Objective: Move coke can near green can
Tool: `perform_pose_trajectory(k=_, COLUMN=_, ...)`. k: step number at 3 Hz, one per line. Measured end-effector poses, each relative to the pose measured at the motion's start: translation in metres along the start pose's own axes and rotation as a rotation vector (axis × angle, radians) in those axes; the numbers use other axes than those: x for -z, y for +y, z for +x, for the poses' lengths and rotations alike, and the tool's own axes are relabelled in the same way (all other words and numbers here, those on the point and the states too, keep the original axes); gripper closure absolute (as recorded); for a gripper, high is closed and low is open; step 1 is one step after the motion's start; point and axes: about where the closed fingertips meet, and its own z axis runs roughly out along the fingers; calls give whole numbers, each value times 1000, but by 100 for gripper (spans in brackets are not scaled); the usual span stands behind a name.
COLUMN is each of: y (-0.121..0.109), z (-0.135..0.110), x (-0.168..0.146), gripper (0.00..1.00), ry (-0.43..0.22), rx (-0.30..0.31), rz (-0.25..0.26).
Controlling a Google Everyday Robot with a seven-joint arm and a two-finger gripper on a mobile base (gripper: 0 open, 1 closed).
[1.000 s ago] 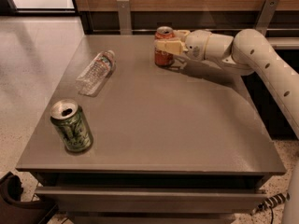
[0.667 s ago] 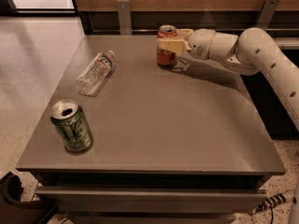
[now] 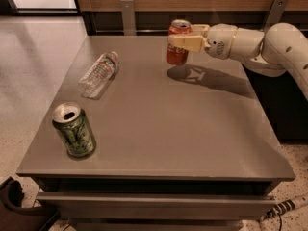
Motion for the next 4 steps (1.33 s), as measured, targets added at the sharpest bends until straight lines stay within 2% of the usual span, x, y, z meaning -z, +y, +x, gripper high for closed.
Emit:
perform_pose_trajectory(k=1, y=35, z=-22, x=27, gripper=100, ry=11, rx=12, rz=-31)
perform_pose_trajectory(k=2, y=94, z=-37, x=53, gripper=100, ry=32, rx=33, rz=-57)
perform_pose_trajectory(k=3, y=135, z=-34, x=62, gripper=100, ry=48, rx=37, rz=-87)
perform_pose_trajectory(k=4, y=169, z=-23, x=59, gripper=100, ry=38, rx=38, rz=-144)
